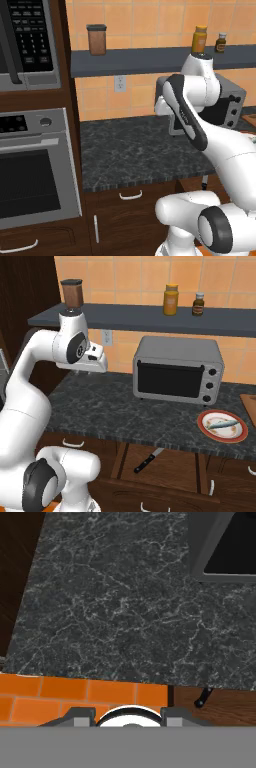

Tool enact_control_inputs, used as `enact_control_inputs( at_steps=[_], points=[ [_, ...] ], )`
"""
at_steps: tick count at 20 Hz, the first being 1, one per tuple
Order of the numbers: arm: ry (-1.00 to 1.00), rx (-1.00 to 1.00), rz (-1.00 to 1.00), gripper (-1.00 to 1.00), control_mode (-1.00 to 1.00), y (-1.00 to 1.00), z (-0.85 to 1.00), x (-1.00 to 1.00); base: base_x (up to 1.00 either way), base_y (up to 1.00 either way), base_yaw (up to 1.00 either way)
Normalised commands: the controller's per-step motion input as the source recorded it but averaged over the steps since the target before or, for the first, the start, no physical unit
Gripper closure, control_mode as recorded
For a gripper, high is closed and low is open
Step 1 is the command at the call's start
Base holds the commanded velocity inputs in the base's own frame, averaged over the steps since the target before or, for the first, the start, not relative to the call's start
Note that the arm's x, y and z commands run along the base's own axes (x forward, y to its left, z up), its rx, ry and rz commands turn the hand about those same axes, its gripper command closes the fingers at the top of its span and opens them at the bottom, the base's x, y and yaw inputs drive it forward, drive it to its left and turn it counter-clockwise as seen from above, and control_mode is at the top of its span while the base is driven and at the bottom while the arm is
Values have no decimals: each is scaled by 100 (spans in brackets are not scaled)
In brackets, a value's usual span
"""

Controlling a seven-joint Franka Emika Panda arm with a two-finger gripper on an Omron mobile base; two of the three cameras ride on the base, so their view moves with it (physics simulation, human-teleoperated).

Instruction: Pick up the knife from the drawer and place it on the cutting board. Then place the meat from the plate to the cutting board.

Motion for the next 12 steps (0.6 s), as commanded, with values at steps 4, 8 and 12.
enact_control_inputs(
  at_steps=[4,8,12],
  points=[
    [14,-1,4,-100,-100,13,-17,-14,0,0,0],
    [30,0,5,-100,-100,-15,-35,-26,0,0,0],
    [24,4,0,-100,-100,-94,-46,-26,0,0,0]
  ],
)
